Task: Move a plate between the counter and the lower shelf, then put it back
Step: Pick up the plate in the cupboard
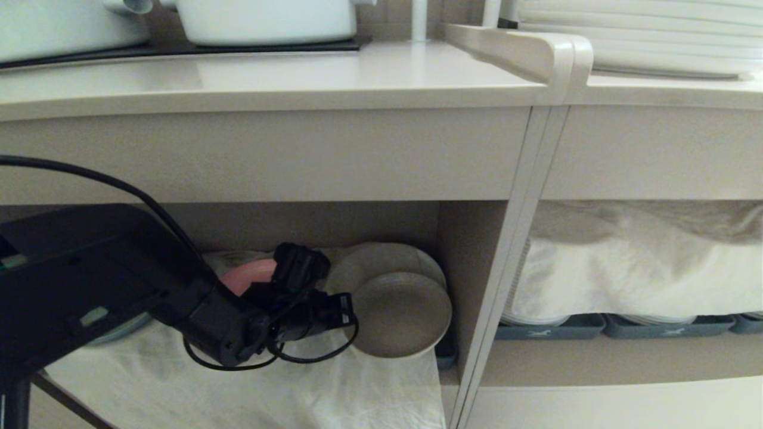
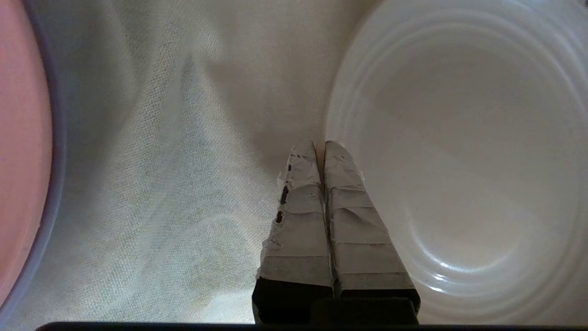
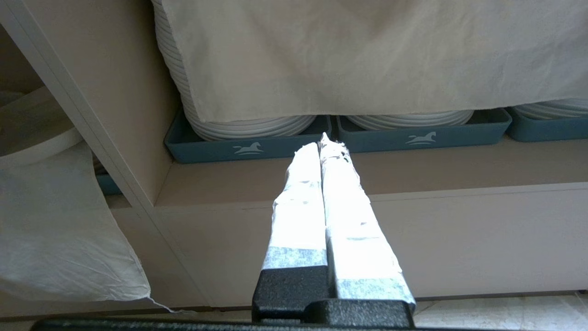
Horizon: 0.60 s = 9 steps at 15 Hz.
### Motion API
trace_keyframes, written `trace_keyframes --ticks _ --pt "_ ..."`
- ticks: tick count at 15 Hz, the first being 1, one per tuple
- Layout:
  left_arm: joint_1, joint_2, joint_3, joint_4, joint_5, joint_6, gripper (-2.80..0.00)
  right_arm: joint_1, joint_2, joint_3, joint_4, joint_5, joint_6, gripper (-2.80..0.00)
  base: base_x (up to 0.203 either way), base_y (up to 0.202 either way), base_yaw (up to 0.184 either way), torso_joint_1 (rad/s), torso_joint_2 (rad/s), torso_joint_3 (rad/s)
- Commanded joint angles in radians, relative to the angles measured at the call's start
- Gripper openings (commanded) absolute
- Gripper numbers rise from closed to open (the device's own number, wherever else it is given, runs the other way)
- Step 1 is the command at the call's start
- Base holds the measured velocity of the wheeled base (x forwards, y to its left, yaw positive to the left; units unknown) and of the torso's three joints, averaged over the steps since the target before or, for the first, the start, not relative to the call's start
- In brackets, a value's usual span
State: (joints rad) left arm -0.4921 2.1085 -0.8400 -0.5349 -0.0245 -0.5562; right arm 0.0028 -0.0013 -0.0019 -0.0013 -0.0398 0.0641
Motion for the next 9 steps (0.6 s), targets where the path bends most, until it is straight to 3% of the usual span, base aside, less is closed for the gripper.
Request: trace_keyframes --ticks 1,9 --pt "0.000 -0.002 0.002 -0.004 0.002 -0.004 -2.80 0.000 0.001 -0.001 0.000 0.000 0.000 -2.80 0.000 0.000 0.000 0.000 0.00 0.000" --pt "0.016 -0.041 0.078 -0.007 0.024 -0.005 -2.80 0.000 0.001 0.000 0.000 0.000 0.000 -2.80 0.000 0.000 0.000 0.000 0.00 0.000"
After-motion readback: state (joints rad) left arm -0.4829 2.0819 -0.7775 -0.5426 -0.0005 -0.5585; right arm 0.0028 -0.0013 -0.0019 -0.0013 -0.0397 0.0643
